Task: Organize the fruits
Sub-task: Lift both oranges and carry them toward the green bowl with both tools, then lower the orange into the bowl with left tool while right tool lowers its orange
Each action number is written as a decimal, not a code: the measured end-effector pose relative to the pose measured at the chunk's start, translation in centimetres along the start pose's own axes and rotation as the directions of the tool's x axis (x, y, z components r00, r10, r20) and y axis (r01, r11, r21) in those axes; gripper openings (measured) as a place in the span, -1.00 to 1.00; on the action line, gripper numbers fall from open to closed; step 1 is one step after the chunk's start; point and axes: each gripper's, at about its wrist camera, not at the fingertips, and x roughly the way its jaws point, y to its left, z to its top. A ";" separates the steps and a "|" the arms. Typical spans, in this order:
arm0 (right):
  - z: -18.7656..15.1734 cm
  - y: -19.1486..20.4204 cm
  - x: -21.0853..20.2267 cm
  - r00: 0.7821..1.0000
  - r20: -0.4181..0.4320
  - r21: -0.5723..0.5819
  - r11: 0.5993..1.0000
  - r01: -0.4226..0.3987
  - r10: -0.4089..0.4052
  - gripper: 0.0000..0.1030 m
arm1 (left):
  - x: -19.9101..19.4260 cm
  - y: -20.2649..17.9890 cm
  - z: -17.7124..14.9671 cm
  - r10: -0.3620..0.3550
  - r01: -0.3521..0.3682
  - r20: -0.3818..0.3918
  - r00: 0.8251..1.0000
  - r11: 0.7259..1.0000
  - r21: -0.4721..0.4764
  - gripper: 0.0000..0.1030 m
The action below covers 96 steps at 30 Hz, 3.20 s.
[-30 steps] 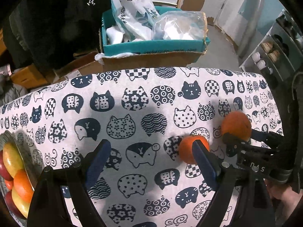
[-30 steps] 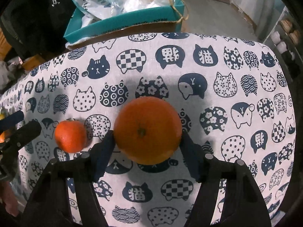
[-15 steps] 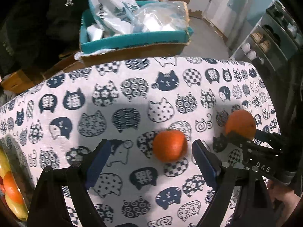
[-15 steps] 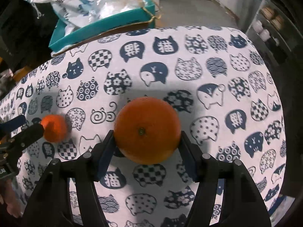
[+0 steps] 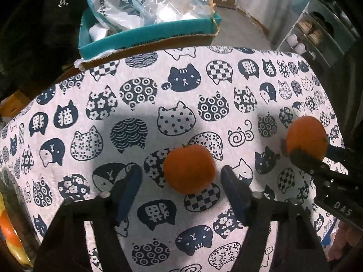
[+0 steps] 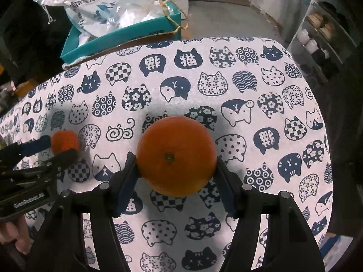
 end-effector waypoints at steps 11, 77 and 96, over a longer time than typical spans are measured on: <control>-0.1 1.0 -1.4 1.000 0.026 -0.037 0.999 0.006 -0.005 0.27 | -1.2 0.4 -0.4 -0.013 0.013 0.031 0.999 1.000 0.004 -0.14; -1.6 20.2 -19.1 0.907 0.277 -0.412 0.892 -0.186 0.317 0.26 | -26.7 13.2 -10.5 0.121 -0.048 0.430 0.894 0.983 -0.176 -0.14; -2.0 29.7 -17.1 0.905 0.172 -0.529 0.811 -0.249 0.390 0.26 | -26.5 21.4 -13.8 0.195 -0.065 0.379 0.904 0.942 -0.330 -0.14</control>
